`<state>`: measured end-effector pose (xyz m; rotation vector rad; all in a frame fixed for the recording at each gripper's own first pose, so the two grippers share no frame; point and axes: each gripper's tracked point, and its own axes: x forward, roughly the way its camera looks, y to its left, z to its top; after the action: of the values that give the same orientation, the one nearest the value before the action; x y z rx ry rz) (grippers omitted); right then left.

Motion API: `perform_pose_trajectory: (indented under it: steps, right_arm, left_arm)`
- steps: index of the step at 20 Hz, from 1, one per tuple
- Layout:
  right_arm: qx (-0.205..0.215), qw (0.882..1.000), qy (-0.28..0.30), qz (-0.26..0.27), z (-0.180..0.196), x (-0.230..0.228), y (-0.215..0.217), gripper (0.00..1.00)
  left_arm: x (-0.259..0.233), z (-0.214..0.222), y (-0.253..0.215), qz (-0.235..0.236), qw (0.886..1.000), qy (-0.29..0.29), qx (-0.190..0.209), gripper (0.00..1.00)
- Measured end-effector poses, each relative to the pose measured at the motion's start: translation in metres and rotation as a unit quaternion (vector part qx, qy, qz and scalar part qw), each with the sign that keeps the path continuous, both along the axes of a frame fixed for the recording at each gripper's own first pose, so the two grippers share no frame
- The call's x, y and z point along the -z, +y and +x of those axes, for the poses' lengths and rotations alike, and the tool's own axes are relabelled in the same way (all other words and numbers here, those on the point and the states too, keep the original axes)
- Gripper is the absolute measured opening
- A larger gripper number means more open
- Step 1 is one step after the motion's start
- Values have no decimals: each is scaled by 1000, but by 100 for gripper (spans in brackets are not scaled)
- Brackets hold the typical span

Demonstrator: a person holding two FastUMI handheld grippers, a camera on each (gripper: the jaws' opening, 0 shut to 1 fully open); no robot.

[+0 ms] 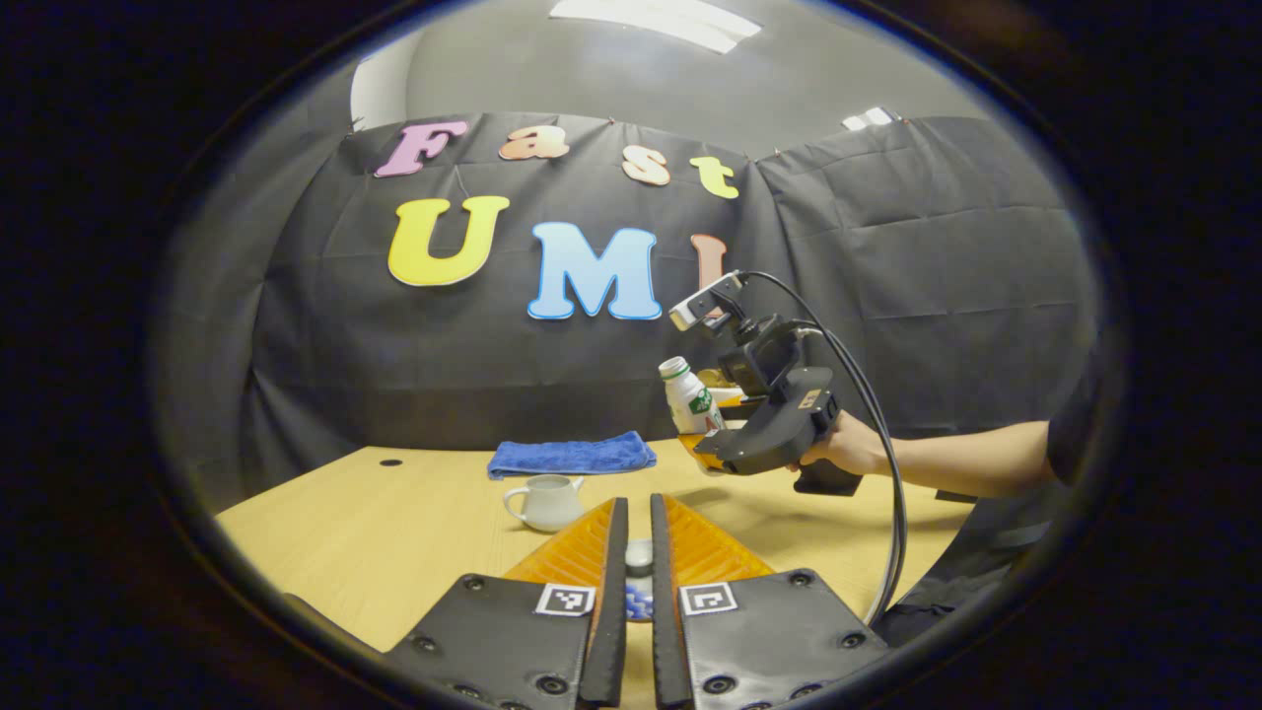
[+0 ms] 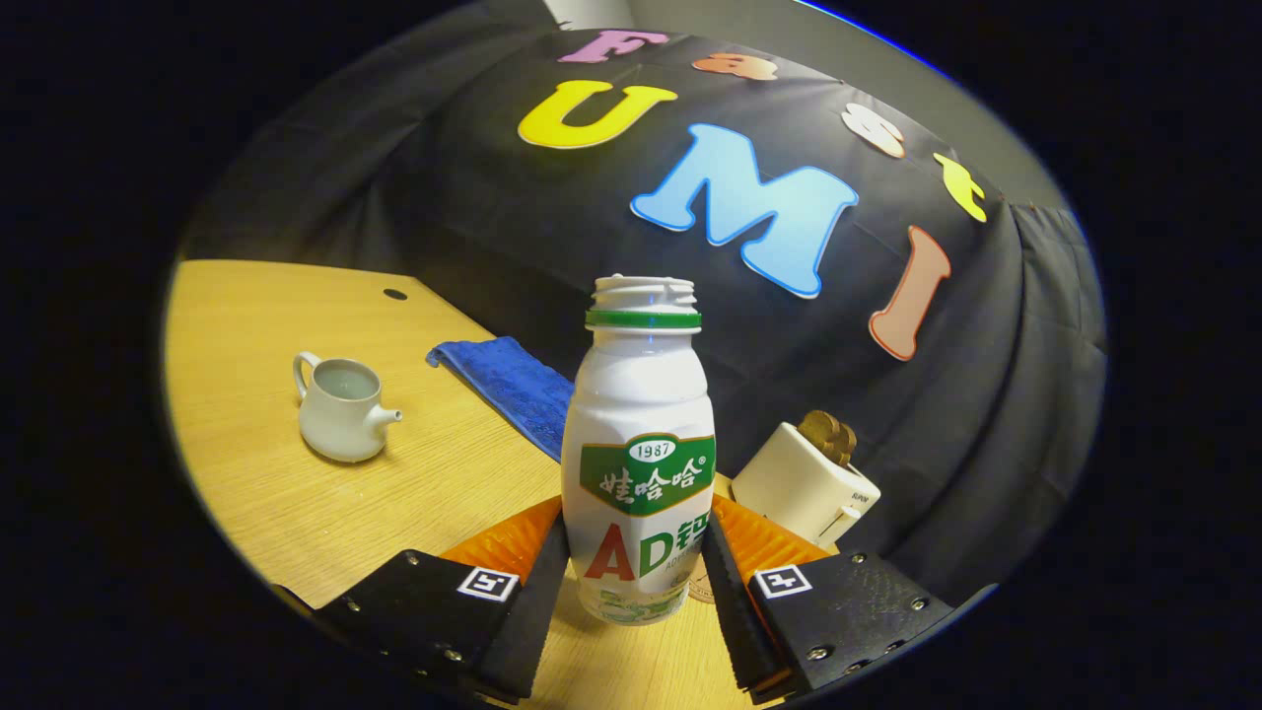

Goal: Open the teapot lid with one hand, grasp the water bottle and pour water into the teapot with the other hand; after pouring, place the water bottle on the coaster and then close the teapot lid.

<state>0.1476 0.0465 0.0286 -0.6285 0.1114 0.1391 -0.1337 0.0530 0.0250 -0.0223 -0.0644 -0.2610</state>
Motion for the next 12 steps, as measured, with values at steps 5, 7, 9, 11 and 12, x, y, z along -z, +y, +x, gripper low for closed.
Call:
perform_pose_trajectory:
  steps: [5,7,9,11,12]
  right_arm:
    - [-26,995,-6,-97,2,9,29,72]
    - [-35,992,-3,-125,4,15,39,72]
    - [-41,988,-5,-150,4,18,46,72]
    - [-45,984,-8,-172,4,21,55,72]
    - [-48,982,-8,-182,2,24,58,72]
  left_arm:
    - [4,-16,13,-10,1000,-1,-9,22]
    - [2,-19,18,-15,1000,-3,-14,22]
    - [3,-21,20,-19,1000,-3,-15,22]
    - [3,-22,21,-20,1000,-3,-15,22]
    - [4,-23,20,-22,1000,-1,-13,17]
